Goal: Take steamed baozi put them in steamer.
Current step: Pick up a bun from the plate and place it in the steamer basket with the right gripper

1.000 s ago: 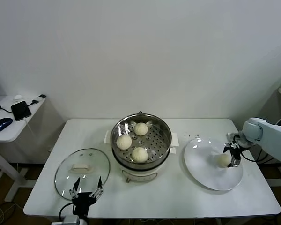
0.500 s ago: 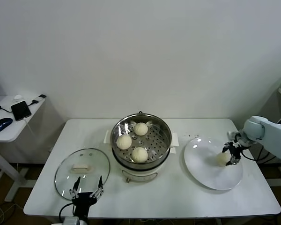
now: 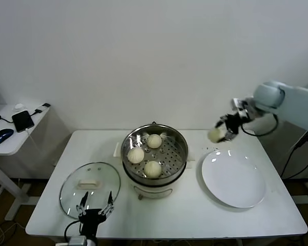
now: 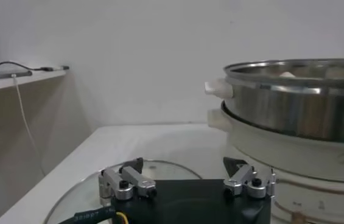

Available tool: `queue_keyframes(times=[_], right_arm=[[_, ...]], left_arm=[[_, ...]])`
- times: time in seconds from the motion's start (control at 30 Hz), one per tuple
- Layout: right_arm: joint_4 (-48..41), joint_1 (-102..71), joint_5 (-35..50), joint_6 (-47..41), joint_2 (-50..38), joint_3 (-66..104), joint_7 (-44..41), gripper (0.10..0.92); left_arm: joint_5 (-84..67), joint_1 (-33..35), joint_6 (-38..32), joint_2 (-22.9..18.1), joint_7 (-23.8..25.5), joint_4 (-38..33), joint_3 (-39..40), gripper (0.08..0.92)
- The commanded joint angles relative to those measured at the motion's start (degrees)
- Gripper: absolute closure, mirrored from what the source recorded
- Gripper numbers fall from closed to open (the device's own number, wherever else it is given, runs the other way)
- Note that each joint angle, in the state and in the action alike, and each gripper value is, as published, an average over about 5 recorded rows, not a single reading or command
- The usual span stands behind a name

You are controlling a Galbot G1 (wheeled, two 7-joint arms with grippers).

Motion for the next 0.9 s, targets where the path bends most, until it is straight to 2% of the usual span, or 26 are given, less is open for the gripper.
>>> queue_keyframes(times=[0.03, 0.23, 0.47, 0.9], right_arm=[[12.09, 11.89, 22.25, -8.5, 14.26, -7.83, 8.2, 0.347], [5.93, -1.0, 15.92, -10.06, 18.35, -5.54, 11.08, 0.347], [1.42, -11.06, 10.19, -10.83, 19.0, -2.57, 12.43, 0.347], [-1.1, -14.0, 7.83, -10.8, 18.75, 0.17, 13.4, 0.349]], left_arm=[[-0.13, -0.13, 0.07, -0.02, 0.02, 0.01, -0.01, 0.177], [-0.7, -0.81, 0.18, -0.24, 0.07, -0.27, -0.3, 0.177], [-1.29, -1.25, 0.33, -0.24, 0.13, -0.09, -0.72, 0.177], [-1.48, -1.96, 0.56, -0.12, 0.31, 0.53, -0.58, 0.177]])
